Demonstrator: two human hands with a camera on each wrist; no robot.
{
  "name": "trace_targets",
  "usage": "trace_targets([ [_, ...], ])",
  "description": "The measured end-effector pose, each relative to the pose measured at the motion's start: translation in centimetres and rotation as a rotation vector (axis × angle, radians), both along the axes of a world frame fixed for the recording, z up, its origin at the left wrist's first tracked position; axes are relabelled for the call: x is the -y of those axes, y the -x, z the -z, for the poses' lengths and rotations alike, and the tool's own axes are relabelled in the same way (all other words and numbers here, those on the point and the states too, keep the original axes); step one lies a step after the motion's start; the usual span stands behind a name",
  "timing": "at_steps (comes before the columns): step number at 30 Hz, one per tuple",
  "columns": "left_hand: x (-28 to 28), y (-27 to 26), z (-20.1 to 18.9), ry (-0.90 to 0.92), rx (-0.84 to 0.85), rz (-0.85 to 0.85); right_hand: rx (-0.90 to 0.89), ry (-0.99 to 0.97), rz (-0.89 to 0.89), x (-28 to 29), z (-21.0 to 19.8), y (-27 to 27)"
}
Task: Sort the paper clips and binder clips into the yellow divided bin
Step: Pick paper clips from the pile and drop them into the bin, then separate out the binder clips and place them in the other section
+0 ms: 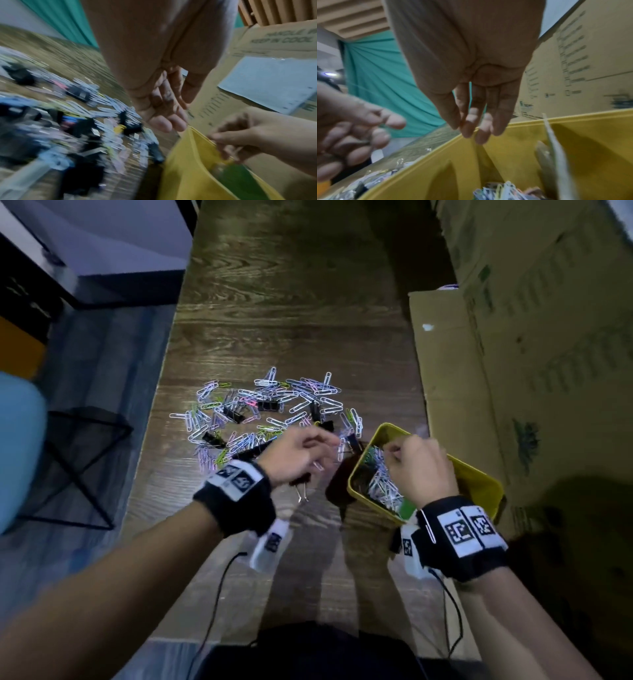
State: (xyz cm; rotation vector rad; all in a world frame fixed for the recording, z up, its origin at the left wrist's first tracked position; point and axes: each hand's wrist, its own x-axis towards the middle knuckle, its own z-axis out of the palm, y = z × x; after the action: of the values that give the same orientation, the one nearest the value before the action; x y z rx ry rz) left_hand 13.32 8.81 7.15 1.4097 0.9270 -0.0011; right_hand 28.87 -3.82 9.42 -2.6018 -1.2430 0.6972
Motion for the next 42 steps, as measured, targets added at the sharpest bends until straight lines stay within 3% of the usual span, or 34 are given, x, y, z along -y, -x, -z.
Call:
trace_targets([
  [2,-2.9,3.7,0.3,-0.100,-0.052,-0.102,-0.004,-0.104,-0.030,-1.5,-0.9,1.1],
  [4,-6.0,7.3,0.8,-0.323,-0.179,-0.144,-0.042,-0.255,-0.094,-3.6,-1.4,2.8],
  [6,-9.0,10.5,1.2,-0.599,-0.370,-0.073,-0.100,-0.331,-0.228,-5.9,-1.2,5.0],
  [8,-11.4,12.8,2.1,-0.767,-0.525,0.048,-0.148,-0.283,-0.382,-8.5,-0.1,7.8],
  [12,-13.5,15.1,5.9,-0.753,-0.612,0.266,-0.127,-0.108,-0.589,-12.8,3.9,13.1],
  [17,-13.5,16.0,8.3,-0.794,-0.471,0.325,0.047,0.109,-0.697,-15.6,8.0,16.2],
  [22,-15.8,16.9,7.6,-0.784,-0.338,0.261,0.083,0.052,-0.693,-16.1,9.5,16.7],
  [26,-20.1,16.2,5.9,-0.764,-0.354,0.037,-0.027,-0.001,-0.589,-16.4,9.0,16.1],
  [29,-23.3,14.9,6.1,-0.744,-0.429,-0.022,-0.059,-0.094,-0.457,-16.7,8.4,15.1],
  [37,-25.8,10.6,8.0,-0.491,-0.344,-0.043,0.140,-0.111,-0.130,-17.5,7.9,10.9],
  [40,-25.4,10.8,7.7,-0.654,-0.305,-0.001,0.144,-0.078,-0.048,-17.6,8.3,9.9],
  [42,-24.5,11.2,7.4,-0.788,-0.256,0.012,0.149,-0.108,-0.095,-17.4,8.5,10.2],
])
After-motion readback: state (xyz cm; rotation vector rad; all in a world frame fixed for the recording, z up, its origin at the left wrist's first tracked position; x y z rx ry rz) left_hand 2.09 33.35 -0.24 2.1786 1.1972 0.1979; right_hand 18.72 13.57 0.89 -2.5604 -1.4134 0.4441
